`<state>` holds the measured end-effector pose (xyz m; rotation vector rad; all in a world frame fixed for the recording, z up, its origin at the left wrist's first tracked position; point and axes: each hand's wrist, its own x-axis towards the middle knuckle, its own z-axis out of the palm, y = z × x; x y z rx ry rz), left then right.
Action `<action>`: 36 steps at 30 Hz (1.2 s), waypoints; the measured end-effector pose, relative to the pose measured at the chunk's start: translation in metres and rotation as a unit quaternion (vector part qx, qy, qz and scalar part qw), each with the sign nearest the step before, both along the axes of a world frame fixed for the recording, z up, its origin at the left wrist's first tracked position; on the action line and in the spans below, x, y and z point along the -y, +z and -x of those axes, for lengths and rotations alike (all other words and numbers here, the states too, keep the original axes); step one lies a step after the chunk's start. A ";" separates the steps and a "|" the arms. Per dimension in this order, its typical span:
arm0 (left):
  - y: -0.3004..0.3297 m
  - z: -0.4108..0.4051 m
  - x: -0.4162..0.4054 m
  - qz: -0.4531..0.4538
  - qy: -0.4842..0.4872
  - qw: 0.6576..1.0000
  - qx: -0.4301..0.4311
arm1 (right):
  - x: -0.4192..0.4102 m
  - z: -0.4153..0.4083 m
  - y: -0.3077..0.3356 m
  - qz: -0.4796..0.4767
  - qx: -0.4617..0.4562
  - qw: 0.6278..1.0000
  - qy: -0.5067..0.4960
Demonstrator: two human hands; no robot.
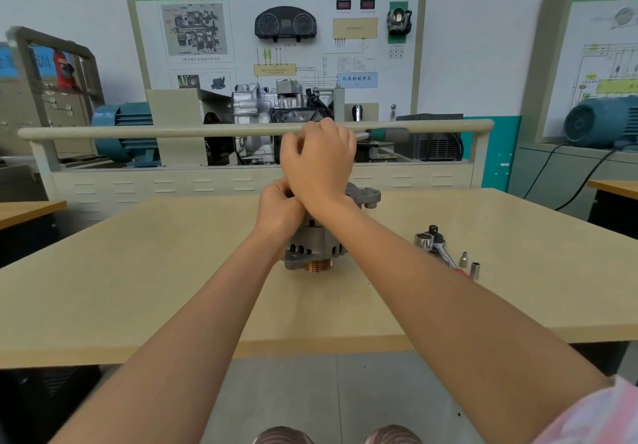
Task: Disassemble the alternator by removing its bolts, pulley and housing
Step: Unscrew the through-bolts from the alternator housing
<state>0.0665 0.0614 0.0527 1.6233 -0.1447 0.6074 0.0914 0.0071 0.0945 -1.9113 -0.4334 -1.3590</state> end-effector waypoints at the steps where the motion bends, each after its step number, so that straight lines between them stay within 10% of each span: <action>1: 0.000 0.000 0.000 -0.008 -0.009 1.000 0.006 | 0.001 0.000 0.003 -0.030 -0.006 0.998 0.051; 9: -0.004 -0.002 -0.005 -0.015 -0.050 0.999 0.012 | 0.011 -0.008 0.027 -0.305 -0.209 0.825 0.427; 15: 0.000 -0.002 -0.002 -0.010 -0.014 1.000 0.002 | 0.008 -0.007 -0.001 -0.019 -0.019 0.997 0.071; 18: 0.000 -0.002 0.000 -0.006 0.003 1.000 0.002 | 0.002 -0.003 -0.004 0.015 0.016 0.999 -0.045; 21: -0.001 0.001 -0.001 -0.017 -0.018 1.000 0.011 | 0.002 0.000 0.006 -0.075 -0.007 0.988 0.132; 28: -0.004 -0.003 -0.006 -0.022 -0.043 0.999 0.007 | 0.011 -0.008 0.025 -0.321 -0.198 0.830 0.412; 33: -0.001 -0.003 -0.003 -0.007 -0.015 1.000 0.000 | 0.006 -0.007 0.000 -0.028 -0.018 0.996 0.082; 36: -0.002 -0.002 -0.001 0.004 0.004 1.000 -0.007 | -0.001 -0.003 -0.002 0.019 0.030 0.999 -0.039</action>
